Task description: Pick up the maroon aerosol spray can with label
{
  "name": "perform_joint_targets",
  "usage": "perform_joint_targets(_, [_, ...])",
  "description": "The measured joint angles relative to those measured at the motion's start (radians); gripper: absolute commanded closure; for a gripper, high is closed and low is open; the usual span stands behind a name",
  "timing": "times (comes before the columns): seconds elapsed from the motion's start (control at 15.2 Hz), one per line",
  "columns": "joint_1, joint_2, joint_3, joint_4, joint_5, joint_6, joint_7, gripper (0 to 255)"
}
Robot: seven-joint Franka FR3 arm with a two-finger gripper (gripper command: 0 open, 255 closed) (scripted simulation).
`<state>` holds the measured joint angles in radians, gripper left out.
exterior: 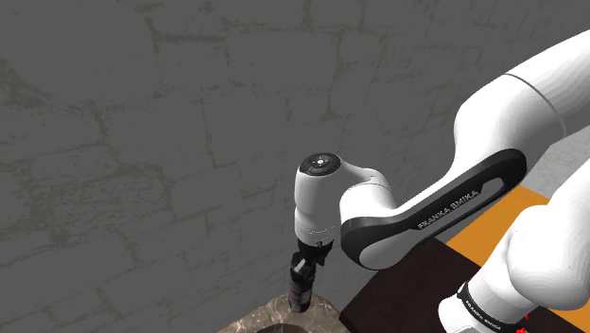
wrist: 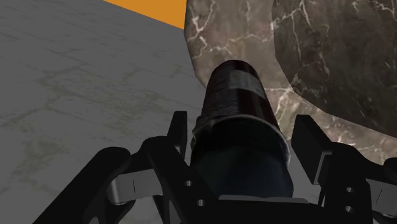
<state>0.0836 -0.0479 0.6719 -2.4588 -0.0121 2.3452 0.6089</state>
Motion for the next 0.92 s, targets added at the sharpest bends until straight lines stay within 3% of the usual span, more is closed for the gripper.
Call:
perform_joint_targets(0.26, [0.001, -0.012, -0.002, 0.002, 0.012, -0.015, -0.011, 255])
perform_joint_targets(0.92, [0.011, -0.121, -0.023, 0.057, 0.090, -0.159, -0.077, 255])
